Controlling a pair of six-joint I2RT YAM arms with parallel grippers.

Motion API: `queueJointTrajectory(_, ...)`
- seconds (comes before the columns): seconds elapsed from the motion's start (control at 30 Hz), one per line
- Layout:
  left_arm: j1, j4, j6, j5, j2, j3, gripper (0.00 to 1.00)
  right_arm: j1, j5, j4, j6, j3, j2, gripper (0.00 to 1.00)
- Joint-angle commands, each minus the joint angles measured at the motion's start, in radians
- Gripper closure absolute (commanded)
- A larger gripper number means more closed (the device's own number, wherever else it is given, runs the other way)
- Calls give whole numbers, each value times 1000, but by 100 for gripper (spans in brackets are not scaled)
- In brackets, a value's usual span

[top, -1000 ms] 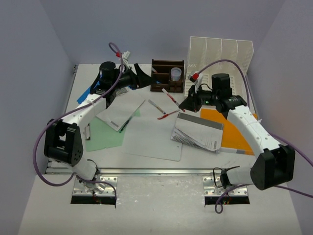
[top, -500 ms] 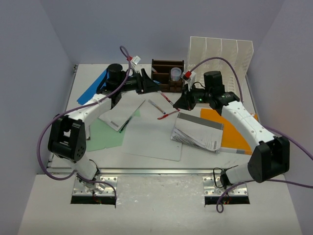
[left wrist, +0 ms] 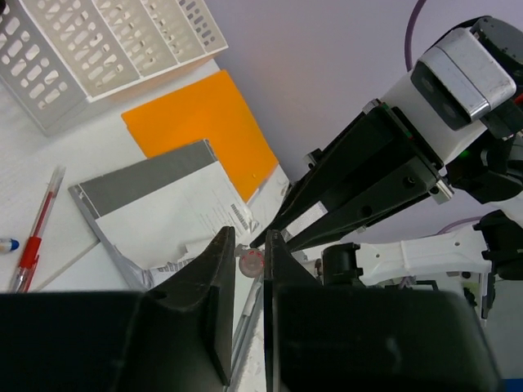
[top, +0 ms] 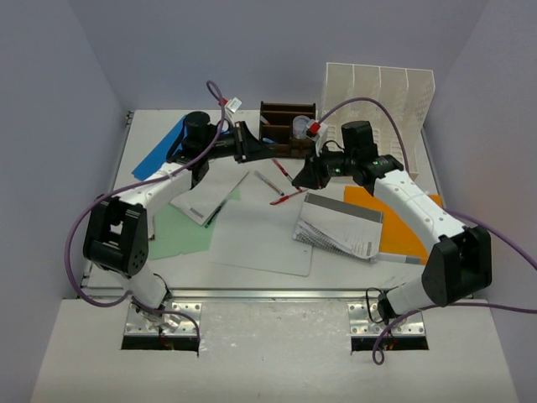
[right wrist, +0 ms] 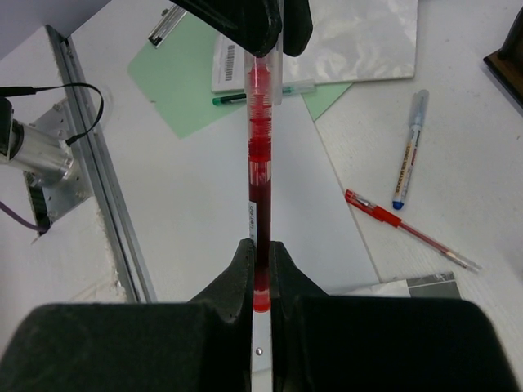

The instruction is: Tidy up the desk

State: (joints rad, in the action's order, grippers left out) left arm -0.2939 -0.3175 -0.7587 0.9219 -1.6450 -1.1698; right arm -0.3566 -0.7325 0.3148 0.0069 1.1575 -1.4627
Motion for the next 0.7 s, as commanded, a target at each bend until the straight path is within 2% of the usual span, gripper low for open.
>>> queueJointTrajectory(0.0, 1, -59, 13, 22, -6, -2, 100, -8, 1, -1, 8, 79, -28, 57)
queueJointTrajectory(0.07, 13, -19, 75, -1, -7, -36, 100, -8, 33, 19, 19, 74, -23, 13)
queueJointTrajectory(0.1, 19, 18, 121, -29, -10, -66, 100, -8, 49, 24, 21, 67, -16, 2)
queueJointTrajectory(0.13, 24, 68, 177, -71, -15, -105, 100, -7, 63, 26, 20, 60, -7, 1)
queueJointTrajectory(0.17, 25, 123, 300, -108, -35, -153, 100, -7, 79, 27, 15, 47, 9, 1)
queueJointTrajectory(0.23, 22, 320, 510, -214, -79, -345, 100, -4, 123, 27, 5, 22, 31, 1)
queueJointTrajectory(0.27, 22, 364, 562, -325, -96, -393, 100, -1, 136, 24, 2, 9, 39, 1)
queueJointTrajectory(0.37, 22, 360, 677, -548, -144, -504, 100, 4, 192, 9, 2, -38, 56, 1)
queueJointTrajectory(0.53, 21, 176, 754, -657, -213, -552, 100, 8, 300, 1, -53, -60, 43, 1)
queueJointTrajectory(0.67, 22, 186, 754, -689, -347, -684, 100, 14, 366, 3, -105, -58, 33, 1)
